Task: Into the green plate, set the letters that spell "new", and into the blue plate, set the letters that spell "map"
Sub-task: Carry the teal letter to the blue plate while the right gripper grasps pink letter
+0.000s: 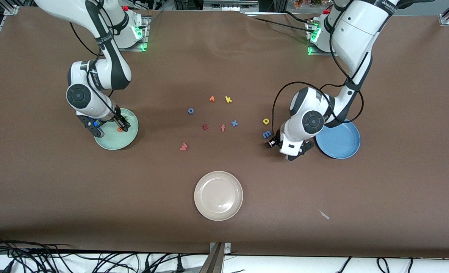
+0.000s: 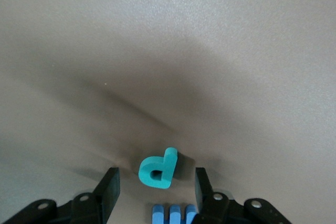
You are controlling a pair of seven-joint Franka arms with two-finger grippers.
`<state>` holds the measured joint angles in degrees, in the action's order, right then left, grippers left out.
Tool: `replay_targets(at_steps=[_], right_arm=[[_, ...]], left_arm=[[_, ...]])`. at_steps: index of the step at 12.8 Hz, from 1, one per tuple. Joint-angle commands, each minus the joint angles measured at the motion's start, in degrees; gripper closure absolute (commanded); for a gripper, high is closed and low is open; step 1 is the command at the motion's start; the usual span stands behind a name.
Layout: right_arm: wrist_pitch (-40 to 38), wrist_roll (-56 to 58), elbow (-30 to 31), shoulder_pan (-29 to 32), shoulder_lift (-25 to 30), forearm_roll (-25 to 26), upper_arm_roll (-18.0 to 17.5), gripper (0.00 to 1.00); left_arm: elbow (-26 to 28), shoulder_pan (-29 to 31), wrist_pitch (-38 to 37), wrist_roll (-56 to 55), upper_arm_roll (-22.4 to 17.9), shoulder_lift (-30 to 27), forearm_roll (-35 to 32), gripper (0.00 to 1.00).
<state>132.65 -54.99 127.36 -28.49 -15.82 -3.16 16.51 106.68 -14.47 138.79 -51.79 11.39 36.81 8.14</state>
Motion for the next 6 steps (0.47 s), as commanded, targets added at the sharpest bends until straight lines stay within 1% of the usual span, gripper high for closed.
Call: replay_targets(at_steps=[1,2,3,4,6], right_arm=[[-5.2,-3.4,-8.4,-0.4,-0.5,-0.7,-4.4,0.00],[-5.5,-5.0,-11.7,-0.4,-2.2,-0.6,-6.0,0.00],[-5.4,-5.9,-14.2,-0.8,-4.0,-0.6,-8.6,0.00],[-5.4,-5.8,-18.0,-0.9,-6.6,-0.5,-10.0,0.00],[-5.4,-5.4,-26.6,-1.4,-13.0,-0.4,-11.7,0.00]], left_arm=[[-0.3,-0.6,0.8,0.5,-0.6,0.4,-0.8,0.40],[-0.3,-0.6,0.8,0.6,-0.5,0.4,-0.9,0.44],[-0.3,-0.6,0.8,0.6,-0.6,0.4,-1.5,0.46],[-0.3,-0.5,0.7,0.6,-0.6,0.4,-1.7,0.53],[-0.3,-0.5,0.7,0.6,-0.5,0.4,-1.7,0.63]])
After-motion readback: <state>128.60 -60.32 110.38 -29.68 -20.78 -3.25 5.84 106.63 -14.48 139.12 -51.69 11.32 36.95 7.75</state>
